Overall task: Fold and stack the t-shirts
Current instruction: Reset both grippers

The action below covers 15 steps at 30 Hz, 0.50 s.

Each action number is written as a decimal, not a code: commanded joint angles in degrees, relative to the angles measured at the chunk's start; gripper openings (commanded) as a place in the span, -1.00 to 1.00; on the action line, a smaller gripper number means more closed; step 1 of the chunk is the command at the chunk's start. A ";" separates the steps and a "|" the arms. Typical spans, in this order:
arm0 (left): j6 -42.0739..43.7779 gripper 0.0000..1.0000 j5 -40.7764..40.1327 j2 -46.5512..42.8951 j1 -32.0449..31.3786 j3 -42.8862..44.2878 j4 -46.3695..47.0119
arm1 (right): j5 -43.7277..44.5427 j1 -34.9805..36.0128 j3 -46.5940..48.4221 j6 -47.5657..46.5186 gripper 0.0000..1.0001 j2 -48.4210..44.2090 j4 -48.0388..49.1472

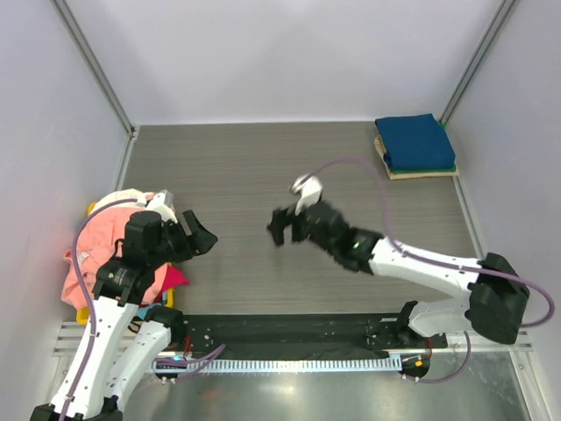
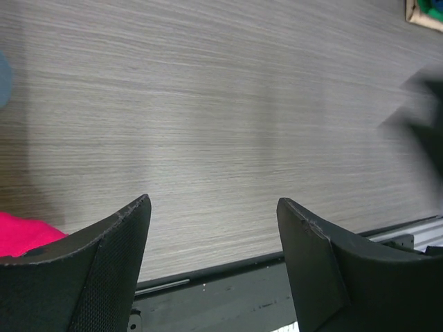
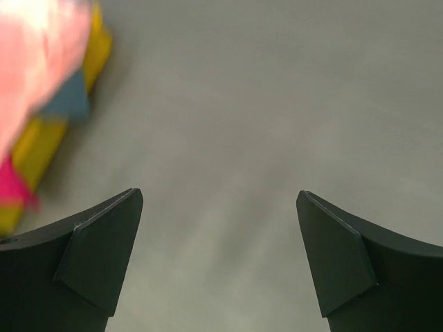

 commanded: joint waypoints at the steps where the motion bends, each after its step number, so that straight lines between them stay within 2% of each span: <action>1: -0.59 0.50 -2.38 -2.36 0.00 0.10 1.48 | 15.36 14.46 -3.50 4.58 0.99 0.78 3.44; 3: -0.94 0.52 -3.78 -3.16 0.09 0.02 1.39 | 20.98 21.48 -2.45 9.76 1.00 4.73 -3.59; 7: -1.82 0.53 -6.51 -4.21 0.44 0.19 0.77 | 28.89 30.11 -5.23 17.15 0.99 7.56 -7.30; 10: -2.61 0.54 -9.75 -4.30 0.62 0.19 0.16 | 31.12 32.69 -10.41 20.93 0.99 6.77 -6.43; 15: -3.66 0.54 -13.36 -3.69 1.23 0.80 -1.60 | 29.01 32.96 -20.79 20.15 0.99 2.47 4.02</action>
